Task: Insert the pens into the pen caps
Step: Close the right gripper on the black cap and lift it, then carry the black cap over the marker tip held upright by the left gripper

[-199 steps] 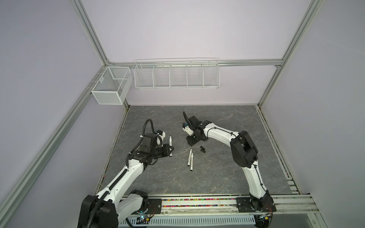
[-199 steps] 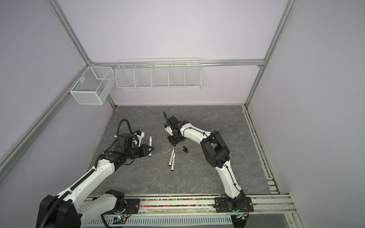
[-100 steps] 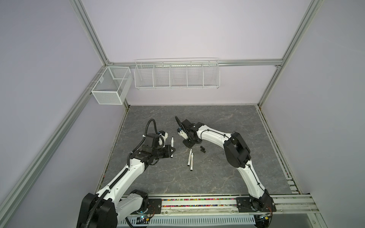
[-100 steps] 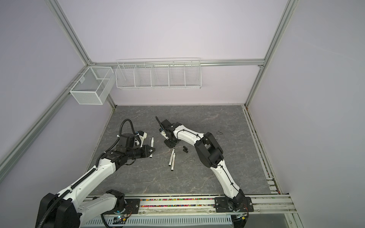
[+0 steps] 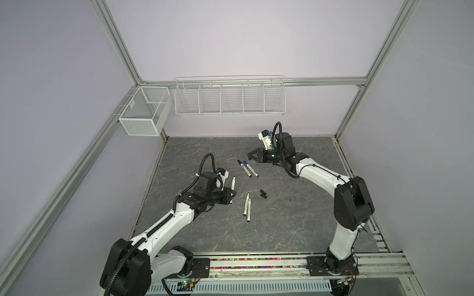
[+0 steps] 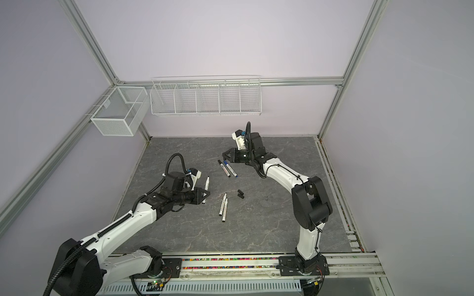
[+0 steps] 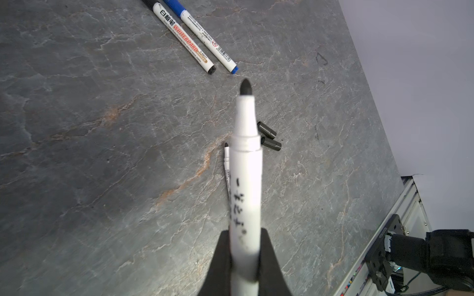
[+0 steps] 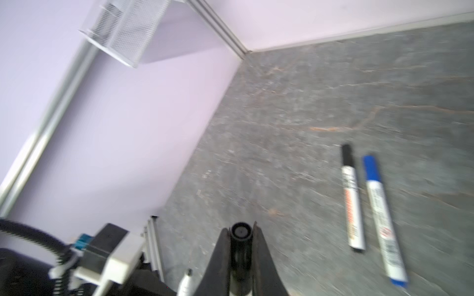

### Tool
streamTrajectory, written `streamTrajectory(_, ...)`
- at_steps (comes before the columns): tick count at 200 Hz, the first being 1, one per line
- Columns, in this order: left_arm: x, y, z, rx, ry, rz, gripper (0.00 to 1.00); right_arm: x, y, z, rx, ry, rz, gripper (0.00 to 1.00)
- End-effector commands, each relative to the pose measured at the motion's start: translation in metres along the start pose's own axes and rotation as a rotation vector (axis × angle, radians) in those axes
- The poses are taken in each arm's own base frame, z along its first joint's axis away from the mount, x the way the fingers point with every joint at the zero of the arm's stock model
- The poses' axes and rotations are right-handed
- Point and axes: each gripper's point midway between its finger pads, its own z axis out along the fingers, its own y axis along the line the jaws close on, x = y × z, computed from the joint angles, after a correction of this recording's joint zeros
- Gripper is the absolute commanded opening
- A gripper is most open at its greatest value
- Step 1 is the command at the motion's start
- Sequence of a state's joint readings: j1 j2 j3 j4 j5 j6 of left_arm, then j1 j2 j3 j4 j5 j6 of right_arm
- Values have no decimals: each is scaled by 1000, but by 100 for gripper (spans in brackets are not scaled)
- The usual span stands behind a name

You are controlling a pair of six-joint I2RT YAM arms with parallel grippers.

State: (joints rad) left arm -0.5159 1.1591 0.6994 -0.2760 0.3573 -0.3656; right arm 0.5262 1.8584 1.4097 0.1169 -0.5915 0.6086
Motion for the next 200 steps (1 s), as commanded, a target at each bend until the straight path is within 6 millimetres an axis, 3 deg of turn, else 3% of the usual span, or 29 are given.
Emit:
streamTrajectory(1, -25, -12, -2, 9, -69, 26, 0, 10, 33, 15, -239, 30, 86, 11)
streamTrajectory(43, -34, -17, -2, 4, -105, 29, 0, 28, 41, 28, -302, 93, 89, 11)
streamTrajectory(113, -44, -16, -3, -9, -148, 23, 0, 45, 42, 29, -284, 177, 50, 11)
streamTrajectory(200, -44, -20, 3, 9, -125, 25, 0, 34, 42, 42, -288, 149, 48, 11)
